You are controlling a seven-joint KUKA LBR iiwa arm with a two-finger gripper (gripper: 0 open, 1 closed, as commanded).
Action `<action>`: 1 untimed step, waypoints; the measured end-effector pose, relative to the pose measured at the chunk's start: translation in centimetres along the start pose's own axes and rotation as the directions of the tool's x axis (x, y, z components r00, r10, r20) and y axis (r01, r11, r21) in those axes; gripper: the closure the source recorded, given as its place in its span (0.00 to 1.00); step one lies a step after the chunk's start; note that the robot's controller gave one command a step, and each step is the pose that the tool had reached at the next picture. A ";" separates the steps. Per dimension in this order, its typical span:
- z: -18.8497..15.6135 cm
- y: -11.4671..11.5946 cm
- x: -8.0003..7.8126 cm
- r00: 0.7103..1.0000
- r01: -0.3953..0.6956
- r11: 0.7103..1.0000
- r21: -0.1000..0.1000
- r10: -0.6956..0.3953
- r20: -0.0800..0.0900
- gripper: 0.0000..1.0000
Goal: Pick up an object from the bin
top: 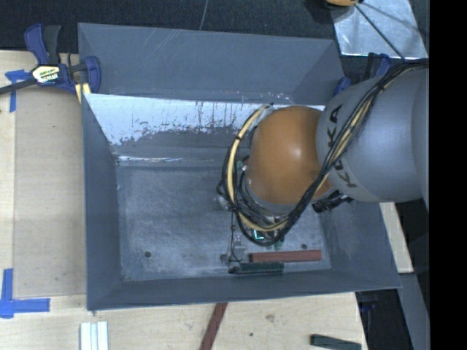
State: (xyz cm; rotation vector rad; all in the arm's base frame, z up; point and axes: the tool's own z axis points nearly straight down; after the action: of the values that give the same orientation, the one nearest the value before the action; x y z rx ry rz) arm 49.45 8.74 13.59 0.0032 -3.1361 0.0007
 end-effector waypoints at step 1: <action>-0.4 0.0 -0.2 1.000 -0.002 1.000 -0.001 0.002 0.008 0.00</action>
Offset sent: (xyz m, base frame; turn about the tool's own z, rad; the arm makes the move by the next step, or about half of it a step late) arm -0.0116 -0.0550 -0.0355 -0.1856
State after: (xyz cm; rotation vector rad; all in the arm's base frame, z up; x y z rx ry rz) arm 49.66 8.73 13.96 -0.0004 -3.1440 -0.0012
